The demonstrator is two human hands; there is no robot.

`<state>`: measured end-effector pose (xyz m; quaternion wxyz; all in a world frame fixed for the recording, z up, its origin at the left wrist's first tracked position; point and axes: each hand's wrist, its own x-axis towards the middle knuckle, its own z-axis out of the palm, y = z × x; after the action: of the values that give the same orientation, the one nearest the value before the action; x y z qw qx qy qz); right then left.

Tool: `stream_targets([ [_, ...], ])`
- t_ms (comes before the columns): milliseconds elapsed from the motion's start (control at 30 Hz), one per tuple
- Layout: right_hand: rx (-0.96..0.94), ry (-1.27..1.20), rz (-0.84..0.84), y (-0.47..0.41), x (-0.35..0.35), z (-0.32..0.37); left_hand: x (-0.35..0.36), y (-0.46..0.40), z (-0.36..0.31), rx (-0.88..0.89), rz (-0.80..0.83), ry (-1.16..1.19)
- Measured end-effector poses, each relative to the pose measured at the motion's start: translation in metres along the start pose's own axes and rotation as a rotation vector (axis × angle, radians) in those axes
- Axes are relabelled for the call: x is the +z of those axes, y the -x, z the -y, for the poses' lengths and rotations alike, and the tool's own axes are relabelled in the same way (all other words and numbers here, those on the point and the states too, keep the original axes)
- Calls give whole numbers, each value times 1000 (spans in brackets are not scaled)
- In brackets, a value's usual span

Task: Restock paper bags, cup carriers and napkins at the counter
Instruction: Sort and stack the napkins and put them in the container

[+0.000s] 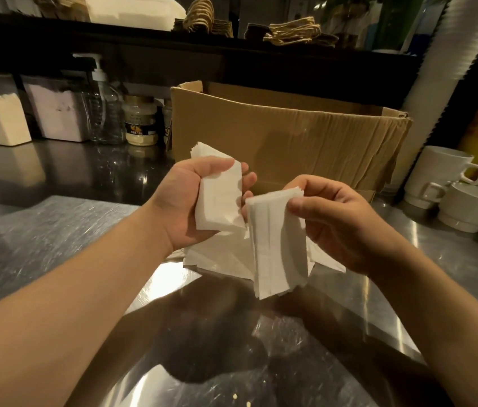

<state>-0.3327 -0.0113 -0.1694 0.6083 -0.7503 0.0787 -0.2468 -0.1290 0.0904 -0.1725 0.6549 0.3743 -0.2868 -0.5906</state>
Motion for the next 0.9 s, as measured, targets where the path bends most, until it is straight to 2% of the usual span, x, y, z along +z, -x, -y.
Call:
stream_targets([
  [133, 51, -122, -137, -3, 9, -3, 4, 1, 7, -17, 7, -238],
  [300, 187, -155, -291, -8, 17, -12, 5, 1, 14, -50, 63, -292],
  [600, 256, -190, -355, -8, 27, -10, 5, 0, 16, -74, 120, -316],
  [900, 243, -235, -380, -6, 33, -10, 5, -1, 19, -62, 122, -322],
])
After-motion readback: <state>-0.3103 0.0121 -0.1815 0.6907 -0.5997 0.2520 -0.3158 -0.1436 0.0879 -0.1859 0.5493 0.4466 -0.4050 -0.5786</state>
